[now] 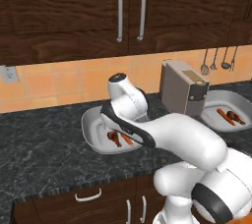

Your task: Place one carrot and one chicken drumstick in each tupperware on the nearby counter, to pack two identical lunches.

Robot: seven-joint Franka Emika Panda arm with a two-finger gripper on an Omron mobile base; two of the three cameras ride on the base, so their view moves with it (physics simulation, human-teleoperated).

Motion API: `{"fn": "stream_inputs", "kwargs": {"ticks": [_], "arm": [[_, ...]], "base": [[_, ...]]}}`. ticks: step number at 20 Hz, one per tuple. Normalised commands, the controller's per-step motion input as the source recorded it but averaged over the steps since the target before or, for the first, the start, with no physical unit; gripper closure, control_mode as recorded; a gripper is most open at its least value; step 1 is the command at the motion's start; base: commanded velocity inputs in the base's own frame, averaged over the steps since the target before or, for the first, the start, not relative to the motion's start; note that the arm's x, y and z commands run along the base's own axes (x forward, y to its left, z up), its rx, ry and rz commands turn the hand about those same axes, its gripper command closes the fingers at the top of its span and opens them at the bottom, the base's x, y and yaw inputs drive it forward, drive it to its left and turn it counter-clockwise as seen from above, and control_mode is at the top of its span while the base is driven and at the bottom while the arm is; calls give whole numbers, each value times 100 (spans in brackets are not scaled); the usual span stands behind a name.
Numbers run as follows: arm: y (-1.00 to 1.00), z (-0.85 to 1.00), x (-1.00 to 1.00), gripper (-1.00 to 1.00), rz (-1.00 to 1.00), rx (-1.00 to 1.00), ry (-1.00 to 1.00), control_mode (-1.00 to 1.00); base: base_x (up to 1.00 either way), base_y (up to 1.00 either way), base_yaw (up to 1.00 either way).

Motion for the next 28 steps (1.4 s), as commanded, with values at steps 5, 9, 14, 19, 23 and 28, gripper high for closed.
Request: {"fn": "stream_inputs", "kwargs": {"ticks": [5, 9, 14, 19, 23, 28], "arm": [[-100, 37, -100, -100, -10, 16, -7, -100], [-69, 6, -67, -100, -3, 24, -1, -100], [-51, -2, -28, -100, -15, 3, 14, -100], [-33, 21, -70, -100, -16, 6, 32, -100], [6, 58, -27, -100, -14, 2, 19, -100], [25, 76, 0, -100, -9, 0, 4, -100]], "base": [[0, 0, 0], [0, 0, 0], [0, 0, 0], [0, 0, 0], [0, 0, 0], [0, 0, 0]]}}
